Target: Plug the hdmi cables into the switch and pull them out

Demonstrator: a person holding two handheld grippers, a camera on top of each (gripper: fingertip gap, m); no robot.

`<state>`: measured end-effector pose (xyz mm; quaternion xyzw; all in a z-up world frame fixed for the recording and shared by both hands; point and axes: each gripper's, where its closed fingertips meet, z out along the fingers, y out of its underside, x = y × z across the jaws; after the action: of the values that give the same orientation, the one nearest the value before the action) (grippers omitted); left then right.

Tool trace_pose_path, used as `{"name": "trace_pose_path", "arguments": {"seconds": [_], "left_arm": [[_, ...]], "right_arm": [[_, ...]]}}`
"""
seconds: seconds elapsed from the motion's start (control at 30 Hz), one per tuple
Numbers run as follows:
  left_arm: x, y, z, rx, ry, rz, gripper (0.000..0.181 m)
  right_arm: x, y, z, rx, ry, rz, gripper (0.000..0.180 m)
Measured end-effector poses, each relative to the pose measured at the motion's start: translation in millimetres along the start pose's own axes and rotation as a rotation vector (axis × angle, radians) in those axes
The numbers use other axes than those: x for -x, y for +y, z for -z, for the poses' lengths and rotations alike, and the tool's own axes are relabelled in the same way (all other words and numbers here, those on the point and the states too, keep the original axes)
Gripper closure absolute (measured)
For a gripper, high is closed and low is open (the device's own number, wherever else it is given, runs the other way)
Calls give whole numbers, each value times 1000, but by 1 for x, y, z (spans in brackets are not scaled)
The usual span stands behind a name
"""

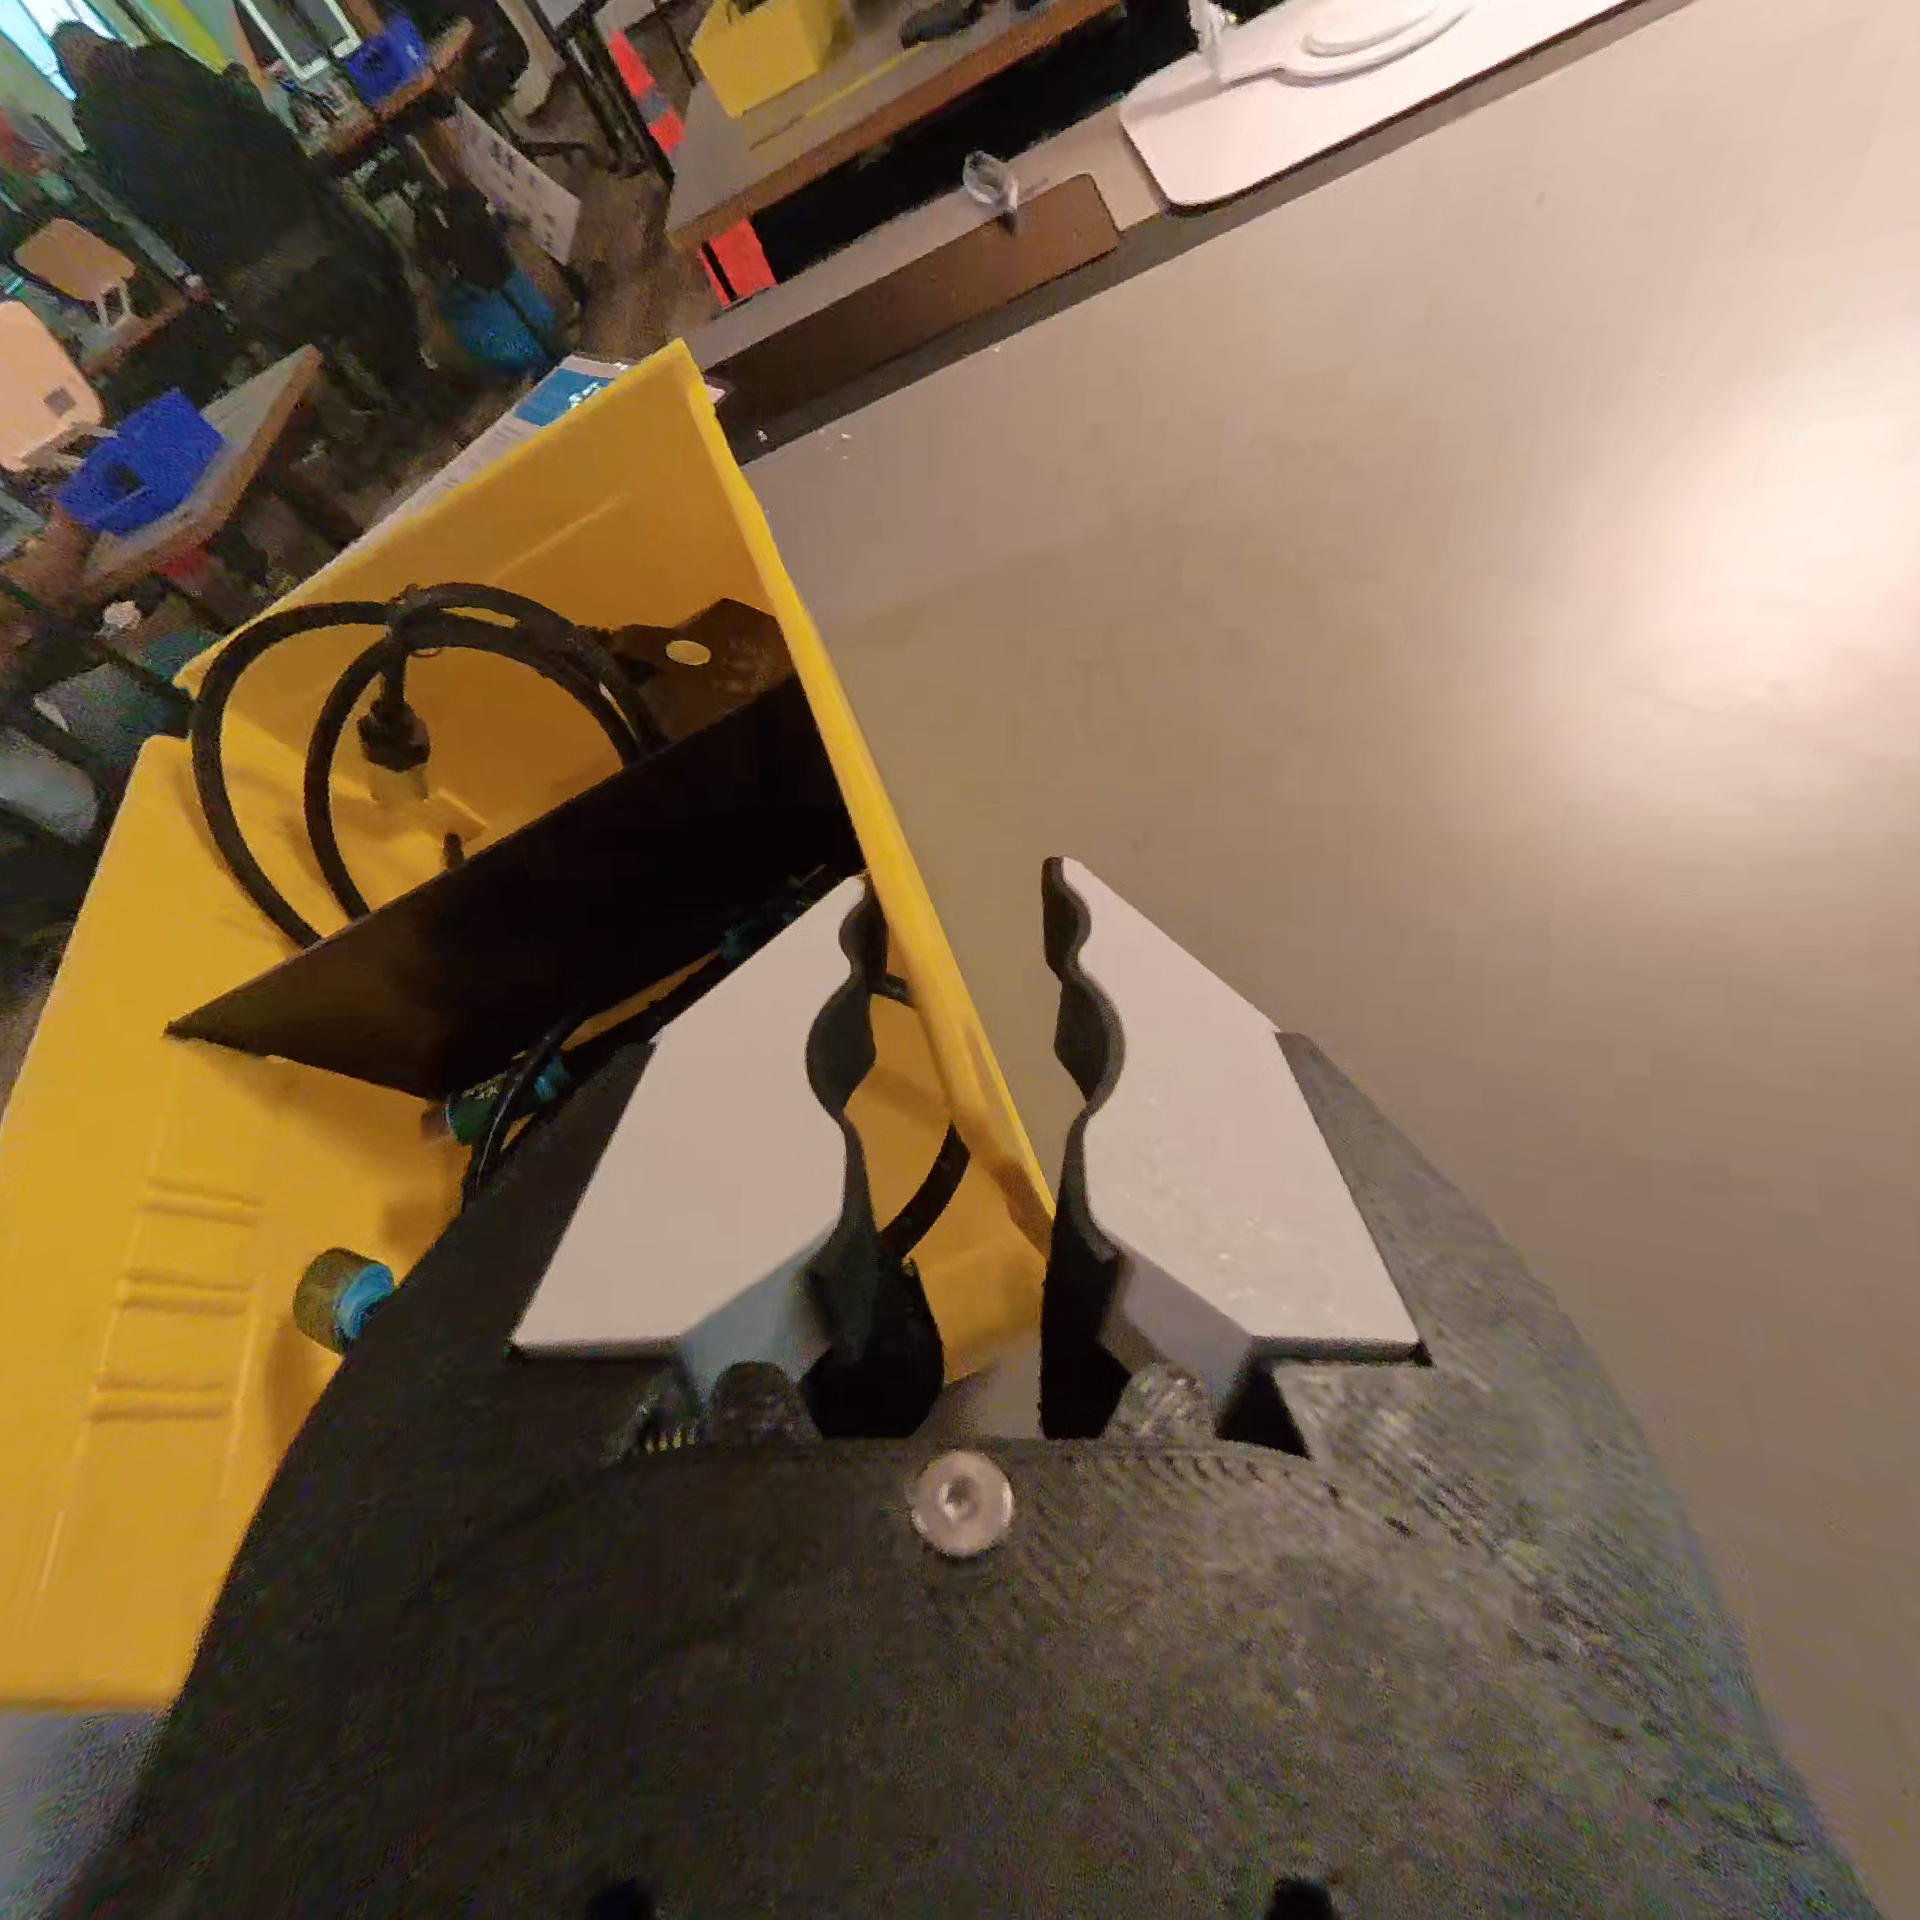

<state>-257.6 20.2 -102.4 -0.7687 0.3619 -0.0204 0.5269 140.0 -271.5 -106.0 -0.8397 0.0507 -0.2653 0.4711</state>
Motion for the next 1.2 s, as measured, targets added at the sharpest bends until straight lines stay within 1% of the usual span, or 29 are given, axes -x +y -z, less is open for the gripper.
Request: {"name": "trace_pose_path", "arguments": {"seconds": [0.07, 0.1, 0.13, 0.23, 0.33, 0.4, 0.6, 0.73, 1.0, 1.03, 1.07, 1.1, 1.13, 1.17, 1.2], "left_arm": [[15, 6, 5, -6, -62, 20, 164], [26, 11, 9, -8, -103, 22, 171], [37, 17, 13, -11, -130, 24, 175], [52, 32, 29, -34, -75, 85, 176], [56, 42, 43, -39, -76, 49, 176], [62, 46, 47, -35, -80, 61, 176], [94, 52, 33, -30, -77, 90, 177], [116, 54, 18, -40, -62, 111, 177], [130, 53, 6, -52, -30, 115, 177], [129, 53, 6, -45, -19, 118, 177], [128, 53, 9, -35, -3, 122, 175], [126, 51, 15, -33, 16, 125, 164], [125, 48, 23, -29, 38, 132, 150], [123, 44, 32, -29, 66, 138, 141], [124, 38, 42, -38, 83, 141, 137]], "right_arm": [[-22, 3, -7, -2, 85, -20, 163], [-33, 5, -10, -4, 108, -36, 172], [-40, 7, -12, -7, 103, -46, 176], [-52, 11, -18, 0, 81, -64, 175], [-59, 11, -22, 7, 105, -44, 175], [-64, 11, -26, 10, 124, -48, 175], [-79, 11, -42, 16, 139, -70, 175], [-79, 11, -43, 25, 143, -79, 175], [-78, 10, -43, 25, 118, -85, 176], [-78, 10, -41, 30, 108, -88, 175], [-77, 10, -36, 35, 96, -88, 164], [-77, 8, -28, 34, 89, -79, 154], [-78, 3, -18, 26, 89, -61, 149], [-79, -4, -7, 13, 90, -33, 145], [-78, -12, 4, -3, 83, -2, 145]]}}
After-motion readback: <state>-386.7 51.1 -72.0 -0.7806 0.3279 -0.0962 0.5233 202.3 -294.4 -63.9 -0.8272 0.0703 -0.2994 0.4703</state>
